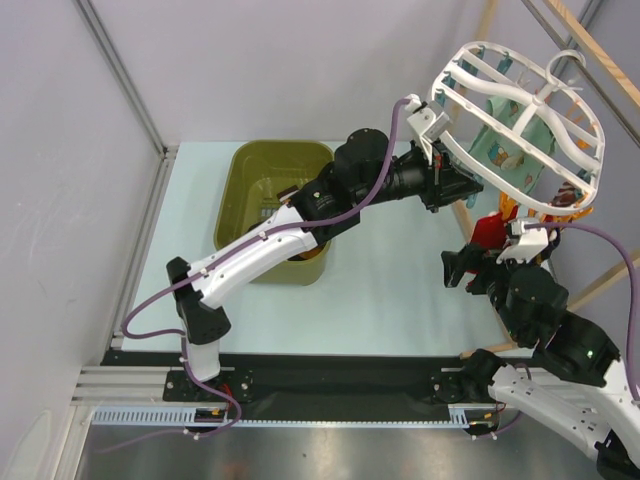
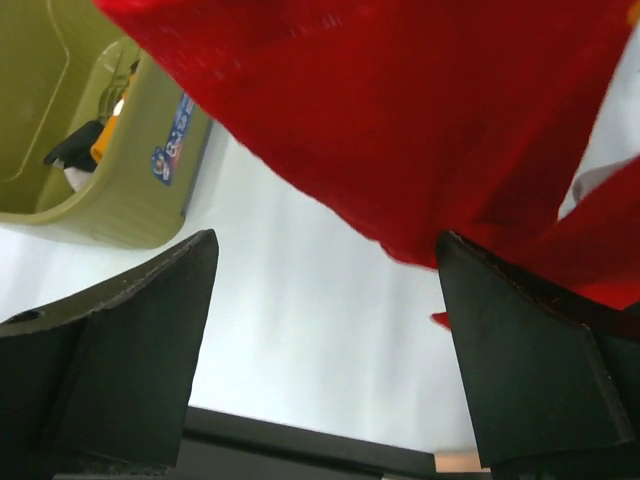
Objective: Remove the socks clipped to the hanger
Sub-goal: Remove the sock from the hanger.
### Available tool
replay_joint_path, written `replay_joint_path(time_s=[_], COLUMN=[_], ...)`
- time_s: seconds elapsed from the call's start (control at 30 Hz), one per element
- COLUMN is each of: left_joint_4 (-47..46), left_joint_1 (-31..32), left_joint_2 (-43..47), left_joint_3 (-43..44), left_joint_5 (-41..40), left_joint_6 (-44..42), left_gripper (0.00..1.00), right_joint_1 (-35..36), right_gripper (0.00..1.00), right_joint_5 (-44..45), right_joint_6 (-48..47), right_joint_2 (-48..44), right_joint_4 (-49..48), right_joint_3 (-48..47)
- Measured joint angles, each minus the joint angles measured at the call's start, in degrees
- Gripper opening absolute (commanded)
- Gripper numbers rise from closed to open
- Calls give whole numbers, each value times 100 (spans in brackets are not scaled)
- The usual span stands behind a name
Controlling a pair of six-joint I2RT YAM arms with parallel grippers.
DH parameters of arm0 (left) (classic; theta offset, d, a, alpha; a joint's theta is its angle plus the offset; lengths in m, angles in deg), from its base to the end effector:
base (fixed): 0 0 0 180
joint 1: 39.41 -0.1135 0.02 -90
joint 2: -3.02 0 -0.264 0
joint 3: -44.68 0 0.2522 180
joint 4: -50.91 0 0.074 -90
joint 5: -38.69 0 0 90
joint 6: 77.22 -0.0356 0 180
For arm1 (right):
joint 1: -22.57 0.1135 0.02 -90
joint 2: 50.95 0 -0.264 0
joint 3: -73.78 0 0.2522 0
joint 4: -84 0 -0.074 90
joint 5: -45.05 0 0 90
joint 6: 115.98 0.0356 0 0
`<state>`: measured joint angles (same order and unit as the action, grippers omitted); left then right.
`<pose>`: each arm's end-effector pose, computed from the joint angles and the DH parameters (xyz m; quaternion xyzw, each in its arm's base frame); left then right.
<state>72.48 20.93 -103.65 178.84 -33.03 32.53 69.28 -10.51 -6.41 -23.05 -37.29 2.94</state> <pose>0.2014 -0.3763 0.4939 0.3400 0.5792 -0.5532 0.4929 0.0632 0.0377 0.3807 -0.0051 0.7823 0.1174 0.6117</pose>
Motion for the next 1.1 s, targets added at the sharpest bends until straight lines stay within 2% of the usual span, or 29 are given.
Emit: replay_joint_path(time_s=[0.17, 0.47, 0.53, 0.57, 0.6, 0.67, 0.7, 0.73, 0.77, 0.9, 1.03, 1.1], left_joint_4=[2, -28, -66, -76, -83, -83, -81, -79, -76, -83, -212, -315], left_joint_1=[-4, -11, -11, -11, -11, -11, -11, -11, -11, -15, -57, -92], left_joint_2=[28, 31, 31, 31, 31, 31, 31, 31, 31, 42, 216, 291], left_joint_3=[0, -22, -31, -35, -37, -39, -39, -42, -46, -136, -595, -820], left_joint_5=[11, 131, 146, 146, 146, 142, 140, 138, 125, -24, -160, -210], left_joint_6=[76, 295, 326, 328, 330, 326, 323, 317, 315, 280, 280, 291], left_gripper=[0, 0, 0, 0, 0, 0, 0, 0, 1, 5, 23, 27], right_joint_1=[0, 0, 0, 0, 0, 0, 0, 0, 0, 0, 0, 0], right_gripper=[95, 81, 73, 69, 53, 32, 14, 5, 0, 0, 0, 0], right_joint_5=[302, 1056, 1196, 1263, 1318, 1377, 1379, 1375, 1329, 944, 417, 221], right_joint_6=[-153, -236, -186, -157, -120, -96, -59, -66, -48, -20, 42, 111], right_joint_2=[-269, -358, -317, -286, -249, -195, -192, -205, -238, -522, -754, -780], right_joint_4=[-577, -1252, -1349, -1373, -1384, -1388, -1390, -1388, -1392, -1366, -1237, -1134], right_joint_3=[586, 1097, 1117, 1128, 1132, 1137, 1143, 1143, 1143, 1143, 1134, 1117])
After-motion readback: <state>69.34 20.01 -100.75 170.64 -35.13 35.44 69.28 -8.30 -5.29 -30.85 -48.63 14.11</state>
